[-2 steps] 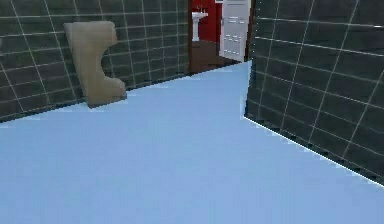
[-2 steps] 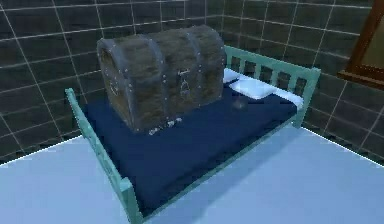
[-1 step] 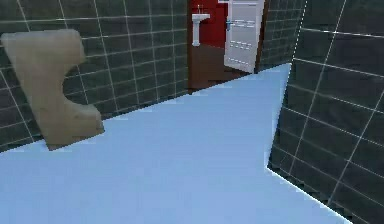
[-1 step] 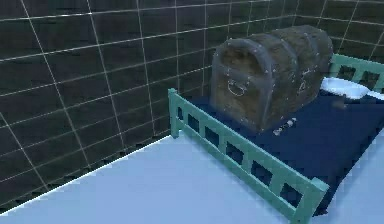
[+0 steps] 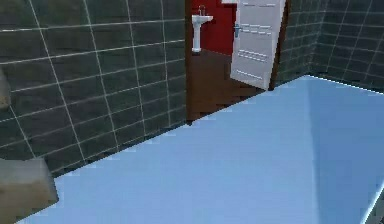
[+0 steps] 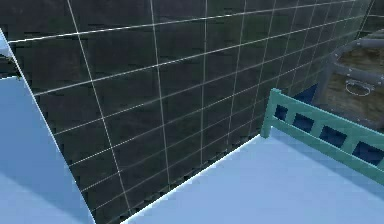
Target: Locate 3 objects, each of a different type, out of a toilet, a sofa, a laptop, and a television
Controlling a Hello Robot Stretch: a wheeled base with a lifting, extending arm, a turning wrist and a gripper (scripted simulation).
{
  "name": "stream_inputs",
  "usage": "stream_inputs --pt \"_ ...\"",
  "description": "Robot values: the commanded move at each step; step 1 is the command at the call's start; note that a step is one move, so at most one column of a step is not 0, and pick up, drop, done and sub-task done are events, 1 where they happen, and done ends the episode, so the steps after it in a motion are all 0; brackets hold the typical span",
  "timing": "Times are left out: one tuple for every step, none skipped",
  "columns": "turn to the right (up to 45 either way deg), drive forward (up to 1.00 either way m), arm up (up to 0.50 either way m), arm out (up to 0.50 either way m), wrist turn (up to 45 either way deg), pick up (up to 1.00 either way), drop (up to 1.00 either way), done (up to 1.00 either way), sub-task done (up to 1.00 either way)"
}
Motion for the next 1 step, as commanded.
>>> stream_inputs --pt "6.0 0.0 0.0 0.0 0.0 0.0 0.0 0.0 0.0"
